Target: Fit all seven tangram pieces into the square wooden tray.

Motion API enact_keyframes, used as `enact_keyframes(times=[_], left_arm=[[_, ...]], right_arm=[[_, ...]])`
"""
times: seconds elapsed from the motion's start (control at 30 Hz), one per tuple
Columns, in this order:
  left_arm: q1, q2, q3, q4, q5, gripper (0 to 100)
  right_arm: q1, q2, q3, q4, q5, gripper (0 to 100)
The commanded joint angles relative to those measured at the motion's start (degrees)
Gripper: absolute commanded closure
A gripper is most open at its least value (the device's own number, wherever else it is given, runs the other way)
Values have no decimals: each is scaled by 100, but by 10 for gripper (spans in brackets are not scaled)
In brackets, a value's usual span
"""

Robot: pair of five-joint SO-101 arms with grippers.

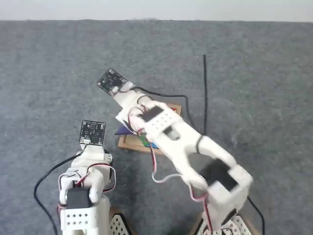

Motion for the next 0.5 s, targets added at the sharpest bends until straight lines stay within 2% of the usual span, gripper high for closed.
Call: enact_keyframes(times=[0.0, 0.27, 0.47], left_arm=[[35, -97, -57, 18, -18, 979], [35, -97, -57, 18, -18, 979], [35, -97, -57, 18, -18, 979]], right_arm=[[57, 462, -958, 233, 9, 976], [303, 620, -1125, 919, 0, 992], [330, 233, -422, 796, 0, 991]])
